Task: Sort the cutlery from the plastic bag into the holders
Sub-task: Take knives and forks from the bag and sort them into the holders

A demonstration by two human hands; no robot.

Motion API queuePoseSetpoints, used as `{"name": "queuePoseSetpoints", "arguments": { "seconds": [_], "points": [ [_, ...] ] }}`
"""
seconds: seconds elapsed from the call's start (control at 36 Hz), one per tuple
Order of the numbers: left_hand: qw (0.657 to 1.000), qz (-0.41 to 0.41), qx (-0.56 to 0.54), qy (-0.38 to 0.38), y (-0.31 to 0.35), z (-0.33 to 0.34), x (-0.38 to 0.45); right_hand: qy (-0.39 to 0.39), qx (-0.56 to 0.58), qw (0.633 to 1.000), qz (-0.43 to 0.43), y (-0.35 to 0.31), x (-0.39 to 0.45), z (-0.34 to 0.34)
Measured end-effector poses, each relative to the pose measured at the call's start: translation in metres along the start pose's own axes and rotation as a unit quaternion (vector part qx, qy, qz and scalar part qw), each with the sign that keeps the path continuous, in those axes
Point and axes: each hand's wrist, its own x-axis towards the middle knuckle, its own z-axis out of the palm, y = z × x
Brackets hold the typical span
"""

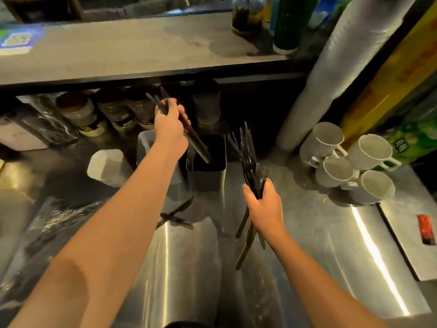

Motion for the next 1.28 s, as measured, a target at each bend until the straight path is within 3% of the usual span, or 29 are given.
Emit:
{"name": "queuePoseSetpoints", "arguments": {
  "seconds": [0.14,0.31,0.39,0.47,0.5,0.56,0.61,0.64,0.81,0.89,1.0,1.17,1.28],
  "points": [
    [0.988,0.074,0.134,0.014,-0.018,0.004,0.005,-0.014,0.012,1.000,0.012,0.005,0.010,-0.003],
    [0.897,0.039,0.414,-0.151,-0.047,-0.007,0.002,-0.048,0.042,0.998,0.016,0.005,0.014,0.000],
    [0.872,0.088,0.454,-0.160,-0.047,-0.011,-0.005,-0.088,0.088,0.992,0.002,0.001,0.014,0.001],
    [0.896,0.133,0.409,-0.111,-0.040,-0.005,-0.023,-0.156,0.156,0.975,0.023,-0.006,0.011,0.001],
    [0.914,0.108,0.373,-0.112,-0.036,-0.002,-0.030,-0.175,0.197,0.964,0.036,-0.009,0.010,0.001],
    [0.944,-0.028,0.278,-0.176,-0.027,0.002,-0.043,-0.216,0.297,0.926,0.090,-0.015,0.007,0.000],
    [0.927,-0.170,0.205,-0.264,-0.018,-0.001,-0.055,-0.277,0.386,0.870,0.133,-0.021,0.006,-0.002],
    [0.915,-0.202,0.186,-0.296,-0.013,-0.003,-0.062,-0.311,0.417,0.841,0.146,-0.024,0.005,-0.003],
    [0.926,-0.154,0.144,-0.313,0.004,-0.006,-0.083,-0.482,0.503,0.699,0.163,-0.031,0.001,-0.005],
    [0.932,-0.112,0.163,-0.303,0.011,-0.007,-0.088,-0.510,0.524,0.661,0.166,-0.036,-0.006,-0.003],
    [0.943,-0.064,0.192,-0.265,0.016,-0.009,-0.090,-0.506,0.515,0.671,0.169,-0.038,-0.012,0.001],
    [0.961,-0.073,0.148,-0.222,0.030,-0.017,-0.089,-0.498,0.489,0.702,0.145,-0.040,-0.019,0.003],
    [0.963,-0.070,0.146,-0.215,0.034,-0.020,-0.088,-0.497,0.419,0.752,0.114,-0.042,-0.022,0.005]
  ]
}}
